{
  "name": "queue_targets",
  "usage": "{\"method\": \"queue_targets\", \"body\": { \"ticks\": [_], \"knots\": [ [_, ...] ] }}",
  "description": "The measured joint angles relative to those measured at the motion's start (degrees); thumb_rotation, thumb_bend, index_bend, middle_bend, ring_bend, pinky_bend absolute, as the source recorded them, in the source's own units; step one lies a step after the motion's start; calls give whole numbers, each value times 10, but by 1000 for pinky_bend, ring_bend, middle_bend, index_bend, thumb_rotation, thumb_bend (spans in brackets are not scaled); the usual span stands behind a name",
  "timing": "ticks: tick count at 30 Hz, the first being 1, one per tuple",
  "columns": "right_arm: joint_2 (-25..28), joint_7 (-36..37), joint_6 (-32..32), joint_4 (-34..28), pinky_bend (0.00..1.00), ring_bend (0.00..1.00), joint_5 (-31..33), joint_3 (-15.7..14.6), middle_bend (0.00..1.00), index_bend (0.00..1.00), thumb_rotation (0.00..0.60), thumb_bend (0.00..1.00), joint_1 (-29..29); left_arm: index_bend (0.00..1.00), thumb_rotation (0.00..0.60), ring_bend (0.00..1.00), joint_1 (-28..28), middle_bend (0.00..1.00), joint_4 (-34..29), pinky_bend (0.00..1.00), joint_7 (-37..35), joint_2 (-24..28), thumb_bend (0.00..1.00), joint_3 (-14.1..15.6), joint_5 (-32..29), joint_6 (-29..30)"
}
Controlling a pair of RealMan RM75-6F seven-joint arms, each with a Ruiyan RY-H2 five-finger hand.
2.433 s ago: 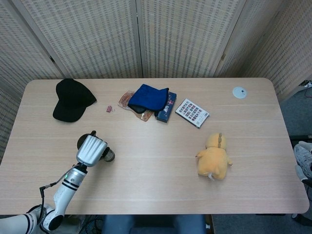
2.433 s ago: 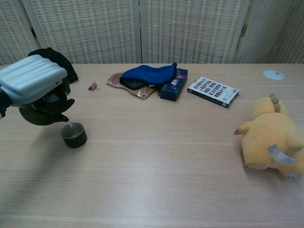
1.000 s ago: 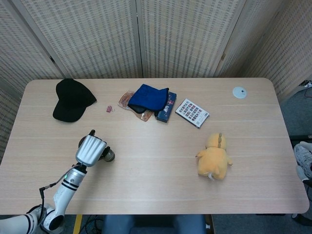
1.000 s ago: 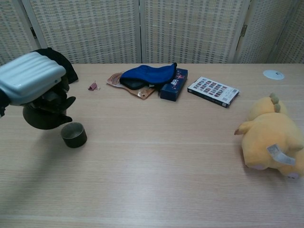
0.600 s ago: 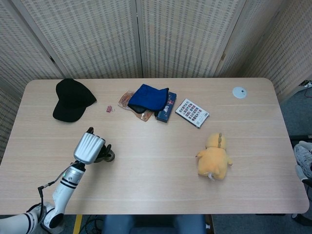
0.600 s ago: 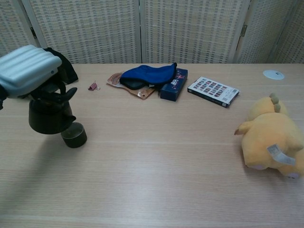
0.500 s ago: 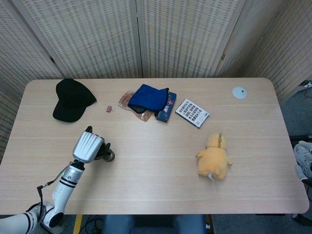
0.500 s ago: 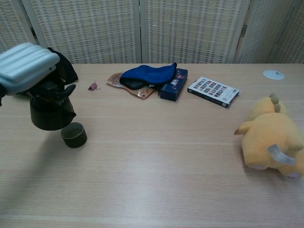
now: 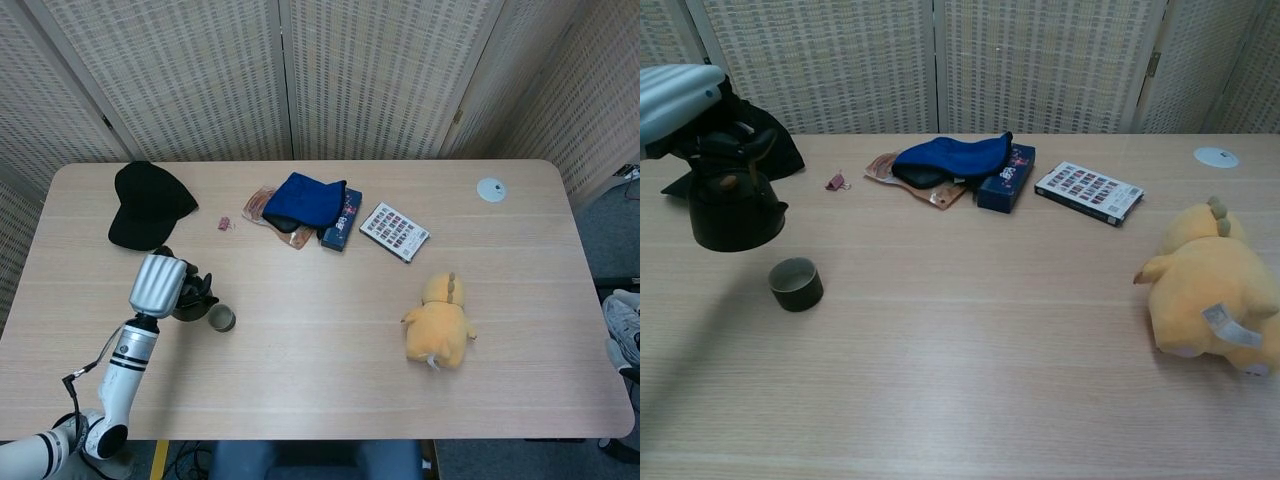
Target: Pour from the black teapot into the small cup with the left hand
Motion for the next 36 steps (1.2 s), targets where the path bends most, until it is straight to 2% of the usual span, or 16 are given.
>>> {"method": "queue_targets", "body": {
  "ticks": [4,8,14,19,21,28,36],
  "knots": [
    [-1,-1,-1,0,158,188,0,0,284,249,600,301,1,1000,263,986,3,1000,5,432,-41,3,467,-5,-11,-6],
    [-1,-2,-2,-1,158,187,1,0,284,249,600,302,1,1000,260,983,4,1000,19,433,-81,3,466,-7,-18,-14],
    [-1,-3,-5,-1,158,187,3,0,284,250,600,301,2,1000,259,976,5,1000,62,432,-122,-8,467,-4,-20,-23],
    [-2,-3,-6,0,158,187,4,0,284,249,600,302,2,1000,235,969,4,1000,97,433,-145,-19,466,-1,-22,-30],
    [-3,-3,-7,1,158,188,5,0,284,249,600,301,2,1000,202,967,3,1000,108,433,-150,-22,467,-1,-23,-33],
    [-6,0,-11,5,158,188,7,0,284,249,600,302,4,1000,11,955,0,1000,136,432,-164,-27,464,1,-34,-53],
    [-7,1,-14,7,158,187,8,0,284,250,600,301,5,1000,0,946,-1,1000,161,432,-175,-31,371,2,-37,-62]
  ]
}}
